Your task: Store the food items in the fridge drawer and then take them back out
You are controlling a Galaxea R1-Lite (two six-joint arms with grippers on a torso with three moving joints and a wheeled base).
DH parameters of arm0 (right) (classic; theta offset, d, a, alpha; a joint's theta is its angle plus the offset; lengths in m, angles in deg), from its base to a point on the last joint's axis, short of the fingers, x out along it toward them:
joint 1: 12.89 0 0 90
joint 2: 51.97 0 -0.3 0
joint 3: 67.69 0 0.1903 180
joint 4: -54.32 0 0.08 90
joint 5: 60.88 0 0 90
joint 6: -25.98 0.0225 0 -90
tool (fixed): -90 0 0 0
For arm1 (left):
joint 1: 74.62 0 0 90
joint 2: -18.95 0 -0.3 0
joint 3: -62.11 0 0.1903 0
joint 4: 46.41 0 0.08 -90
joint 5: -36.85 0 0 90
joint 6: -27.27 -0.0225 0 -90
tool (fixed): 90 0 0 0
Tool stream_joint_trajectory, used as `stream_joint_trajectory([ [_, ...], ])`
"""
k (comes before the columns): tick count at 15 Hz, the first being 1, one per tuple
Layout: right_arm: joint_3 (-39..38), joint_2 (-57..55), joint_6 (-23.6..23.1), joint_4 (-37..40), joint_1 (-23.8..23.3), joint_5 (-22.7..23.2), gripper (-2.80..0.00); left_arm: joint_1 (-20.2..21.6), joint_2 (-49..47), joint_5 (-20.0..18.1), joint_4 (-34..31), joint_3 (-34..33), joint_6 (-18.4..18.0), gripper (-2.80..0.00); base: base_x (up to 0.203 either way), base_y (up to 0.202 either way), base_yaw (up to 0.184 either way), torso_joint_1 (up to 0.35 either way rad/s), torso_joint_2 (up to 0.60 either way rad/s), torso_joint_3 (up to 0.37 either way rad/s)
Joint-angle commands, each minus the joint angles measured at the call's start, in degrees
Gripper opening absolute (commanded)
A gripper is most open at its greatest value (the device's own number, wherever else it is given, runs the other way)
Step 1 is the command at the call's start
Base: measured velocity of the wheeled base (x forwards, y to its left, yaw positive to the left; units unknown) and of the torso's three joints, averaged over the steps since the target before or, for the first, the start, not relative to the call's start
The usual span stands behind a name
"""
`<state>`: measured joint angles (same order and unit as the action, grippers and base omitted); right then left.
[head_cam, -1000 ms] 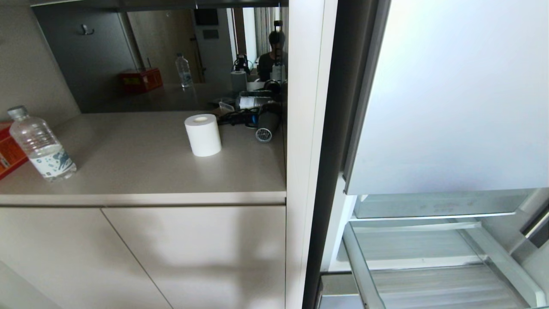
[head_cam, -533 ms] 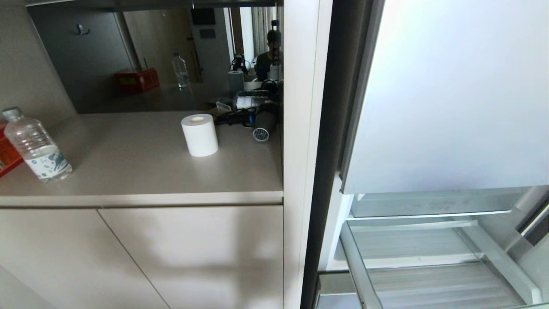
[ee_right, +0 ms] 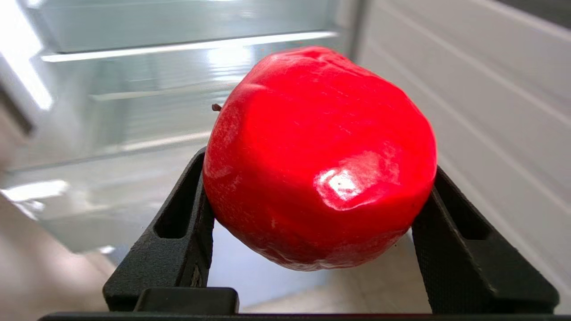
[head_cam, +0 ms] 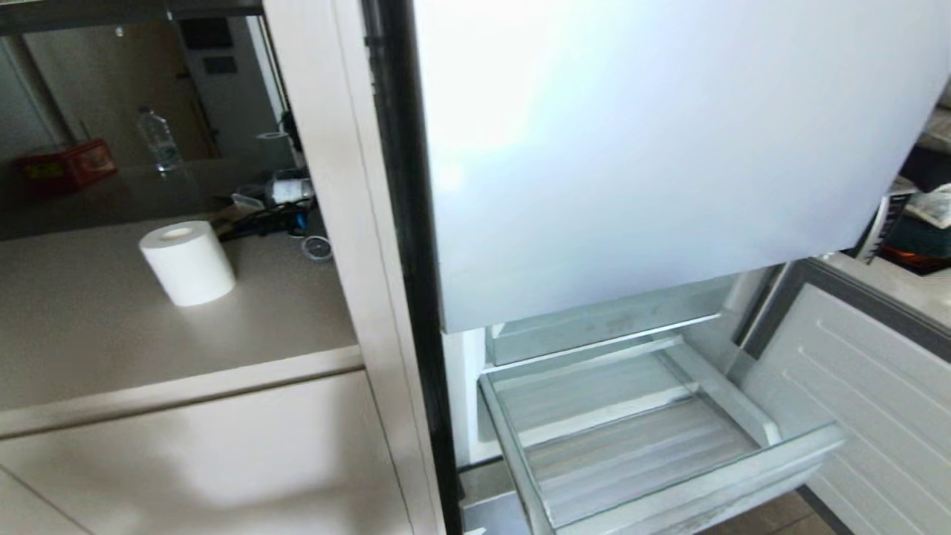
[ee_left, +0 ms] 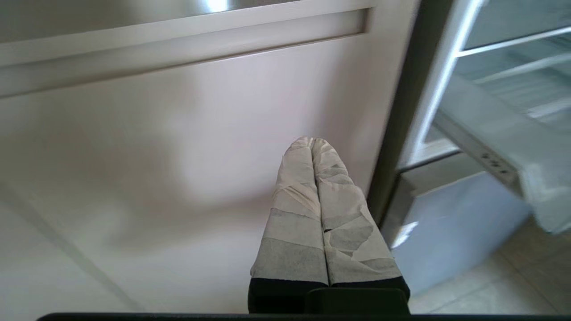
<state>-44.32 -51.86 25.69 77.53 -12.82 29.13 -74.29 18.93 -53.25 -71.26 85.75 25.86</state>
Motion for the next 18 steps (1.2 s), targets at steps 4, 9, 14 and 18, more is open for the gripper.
stream_joint_trajectory([
  [4, 0.0, 0.0, -0.1, 0.0, 0.0, 0.0, -2.80, 0.0, 0.0, 0.0, 0.0, 0.0, 0.0, -2.80, 0.001, 0.008, -0.174, 0.002, 0.00, 0.003],
  [9, 0.0, -0.1, -0.1, 0.0, 0.0, 0.1, -2.80, 0.0, 0.0, 0.0, 0.0, 0.0, 0.0, -2.80, 0.000, 0.007, -0.176, 0.002, 0.00, 0.002],
  [14, 0.0, 0.0, -0.4, 0.0, 0.0, 0.2, -2.80, 0.0, 0.0, 0.0, 0.0, 0.0, 0.0, -2.80, 0.001, 0.008, -0.176, 0.001, 0.00, 0.002],
  [18, 0.0, -0.1, -0.3, 0.0, 0.0, 0.1, -2.80, 0.0, 0.0, 0.0, 0.0, 0.0, 0.0, -2.80, 0.000, 0.005, -0.125, 0.001, 0.00, 0.002],
])
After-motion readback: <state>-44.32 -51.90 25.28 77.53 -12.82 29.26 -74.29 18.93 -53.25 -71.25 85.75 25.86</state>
